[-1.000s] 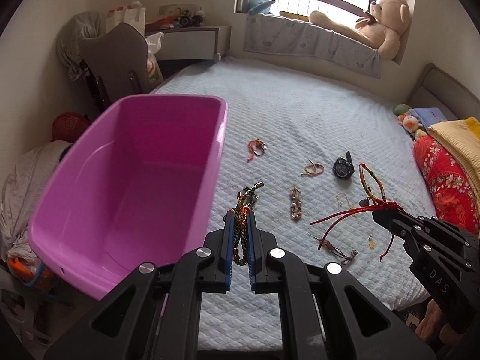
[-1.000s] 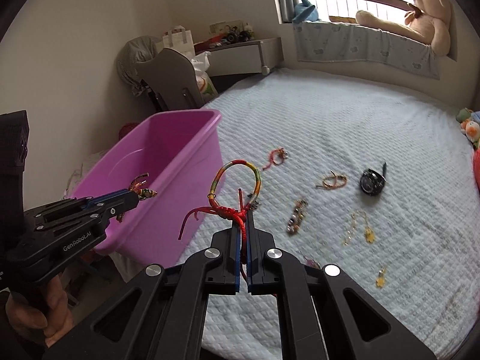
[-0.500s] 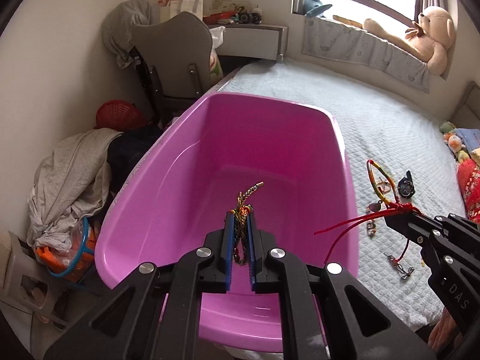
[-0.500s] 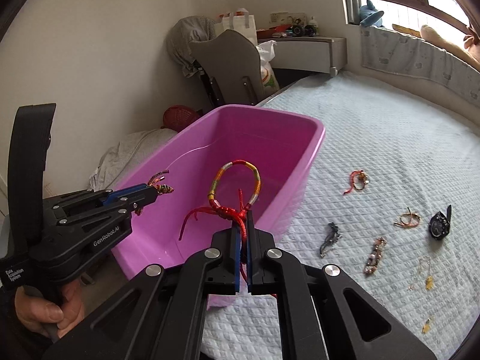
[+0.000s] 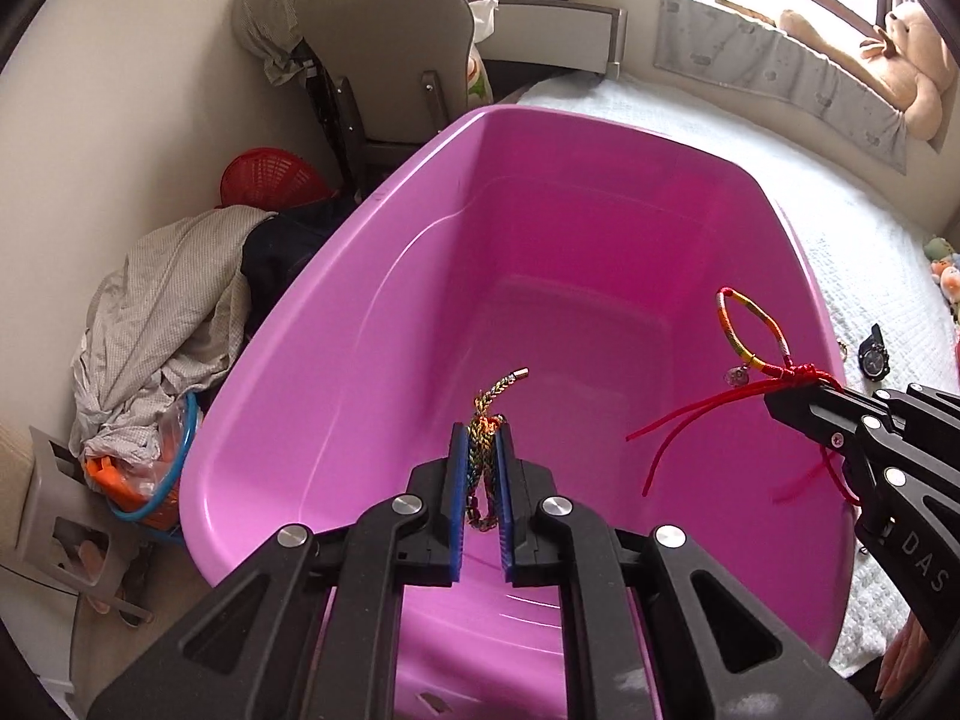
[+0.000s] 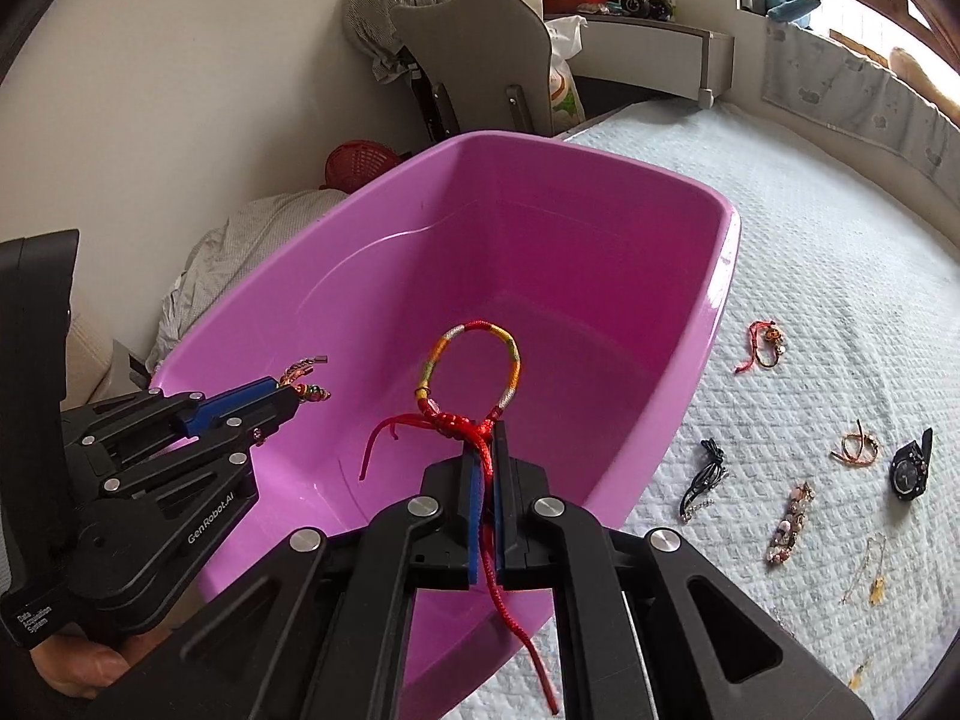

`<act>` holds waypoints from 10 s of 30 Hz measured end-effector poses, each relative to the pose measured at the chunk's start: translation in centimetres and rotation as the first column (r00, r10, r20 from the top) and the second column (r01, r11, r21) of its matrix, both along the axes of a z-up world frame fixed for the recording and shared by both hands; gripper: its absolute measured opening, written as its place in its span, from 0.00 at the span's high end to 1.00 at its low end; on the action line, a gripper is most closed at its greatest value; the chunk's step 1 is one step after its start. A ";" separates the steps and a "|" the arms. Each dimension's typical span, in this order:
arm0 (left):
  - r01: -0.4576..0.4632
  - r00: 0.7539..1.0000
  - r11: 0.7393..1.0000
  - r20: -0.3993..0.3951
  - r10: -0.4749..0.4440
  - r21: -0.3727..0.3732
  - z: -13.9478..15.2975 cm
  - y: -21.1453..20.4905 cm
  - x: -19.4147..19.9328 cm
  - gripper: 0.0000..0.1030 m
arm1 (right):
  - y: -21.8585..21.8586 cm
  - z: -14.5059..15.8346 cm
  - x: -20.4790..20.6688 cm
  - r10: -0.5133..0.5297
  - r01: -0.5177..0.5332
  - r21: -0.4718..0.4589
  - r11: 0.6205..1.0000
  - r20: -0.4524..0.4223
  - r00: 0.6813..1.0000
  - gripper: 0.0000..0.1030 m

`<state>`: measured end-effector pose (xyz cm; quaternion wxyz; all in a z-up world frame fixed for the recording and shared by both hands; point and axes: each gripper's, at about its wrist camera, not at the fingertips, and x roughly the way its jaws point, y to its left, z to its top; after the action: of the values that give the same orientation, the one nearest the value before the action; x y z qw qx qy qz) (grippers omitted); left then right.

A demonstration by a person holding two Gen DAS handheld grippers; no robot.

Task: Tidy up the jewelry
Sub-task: 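Open both grippers to drop the bracelets into the pink tub, then move both grippers back over the jewelry on the bed, then grasp the brown cord bracelet with the left gripper while the right grasps the yellow flower pendant, then carry the cord bracelet and flower pendant over the pink tub, then open both grippers to drop the items into the pink tub, then move both grippers back over the remaining jewelry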

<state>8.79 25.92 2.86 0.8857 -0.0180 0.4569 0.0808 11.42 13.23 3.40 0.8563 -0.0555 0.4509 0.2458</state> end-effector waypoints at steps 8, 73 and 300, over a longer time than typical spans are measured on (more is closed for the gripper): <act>-0.038 0.998 0.999 0.045 0.036 0.036 0.2 0.2 -0.4 0.32 | -1.0 0.3 0.0 -0.027 0.027 -0.002 1.000 0.033 0.999 0.59; 0.239 0.968 0.970 0.067 -0.241 0.044 1.2 -18.3 -10.4 0.17 | -27.2 -3.9 -16.5 -0.404 0.407 0.069 0.911 -0.055 0.913 0.52; -0.068 0.979 0.997 0.192 0.063 0.019 4.9 -3.6 -5.5 0.16 | -6.8 2.7 -3.8 -0.057 0.048 0.147 0.988 0.053 0.997 0.57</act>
<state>3.27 22.34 7.79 0.9224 -0.0294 0.3679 0.1139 7.59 6.41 6.13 0.8767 0.0121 0.4084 0.2538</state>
